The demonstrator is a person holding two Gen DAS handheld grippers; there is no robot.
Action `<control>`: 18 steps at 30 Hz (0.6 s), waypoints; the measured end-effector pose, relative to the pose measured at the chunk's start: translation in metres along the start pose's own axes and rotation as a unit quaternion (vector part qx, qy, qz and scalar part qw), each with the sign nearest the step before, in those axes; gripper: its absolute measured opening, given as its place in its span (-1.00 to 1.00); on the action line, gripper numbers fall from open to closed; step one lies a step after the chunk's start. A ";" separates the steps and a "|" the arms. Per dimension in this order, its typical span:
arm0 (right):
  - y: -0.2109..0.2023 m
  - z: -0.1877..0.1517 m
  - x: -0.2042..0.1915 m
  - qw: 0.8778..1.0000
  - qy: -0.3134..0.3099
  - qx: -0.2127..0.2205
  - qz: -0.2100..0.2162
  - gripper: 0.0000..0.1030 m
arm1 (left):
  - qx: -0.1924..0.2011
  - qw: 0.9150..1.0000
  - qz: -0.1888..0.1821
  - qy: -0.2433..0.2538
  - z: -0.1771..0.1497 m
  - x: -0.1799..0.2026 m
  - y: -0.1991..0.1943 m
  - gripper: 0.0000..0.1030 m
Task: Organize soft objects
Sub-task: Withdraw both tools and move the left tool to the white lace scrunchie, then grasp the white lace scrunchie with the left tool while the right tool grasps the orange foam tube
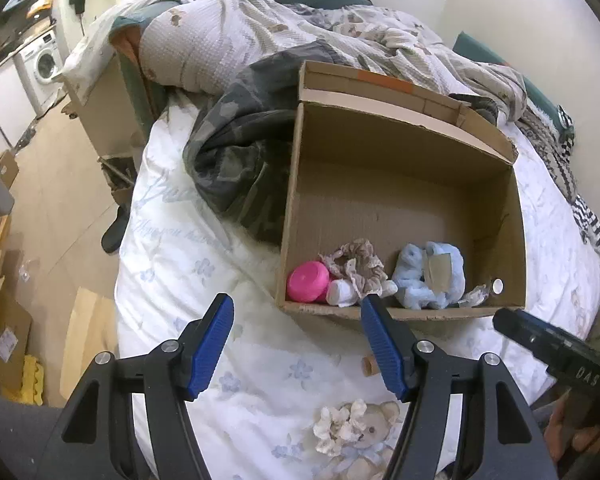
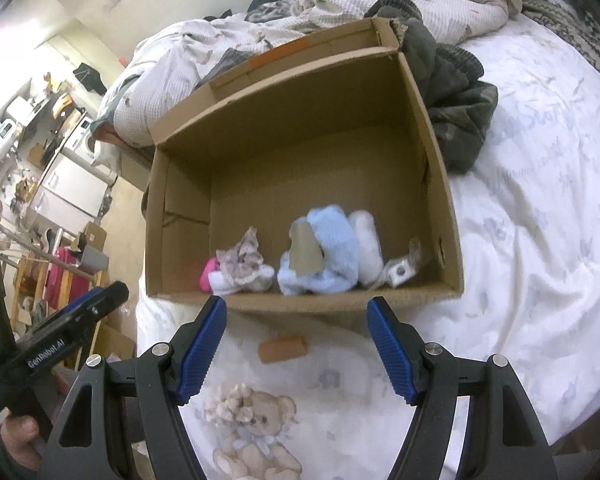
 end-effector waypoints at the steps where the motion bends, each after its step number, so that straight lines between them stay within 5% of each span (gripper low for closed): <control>1: 0.000 -0.004 0.000 1.000 0.000 -0.003 -0.001 0.49 | -0.002 1.000 0.004 0.001 -0.003 0.000 -0.001 0.23; 9: 0.006 -0.025 -0.003 1.000 0.002 -0.030 0.002 0.49 | -0.074 0.997 -0.018 0.002 -0.033 0.008 0.022 0.23; 14: 0.020 -0.035 0.004 0.998 0.005 -0.054 -0.023 0.49 | -0.158 0.983 -0.088 -0.031 -0.068 0.021 0.051 0.23; 18: 0.024 -0.035 0.008 0.998 0.014 -0.057 -0.029 0.49 | -0.203 0.974 -0.098 0.004 -0.086 0.044 0.069 0.23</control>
Point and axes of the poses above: each gripper's, at about its wrist camera, not at the fingertips, and y roughly the way its jaws point, x to its right, z to its top, the point moved 7 cm from there along y, roughly the way its jaws point, and after that the axes turned 14 degrees about y, right-handed, at the moved point
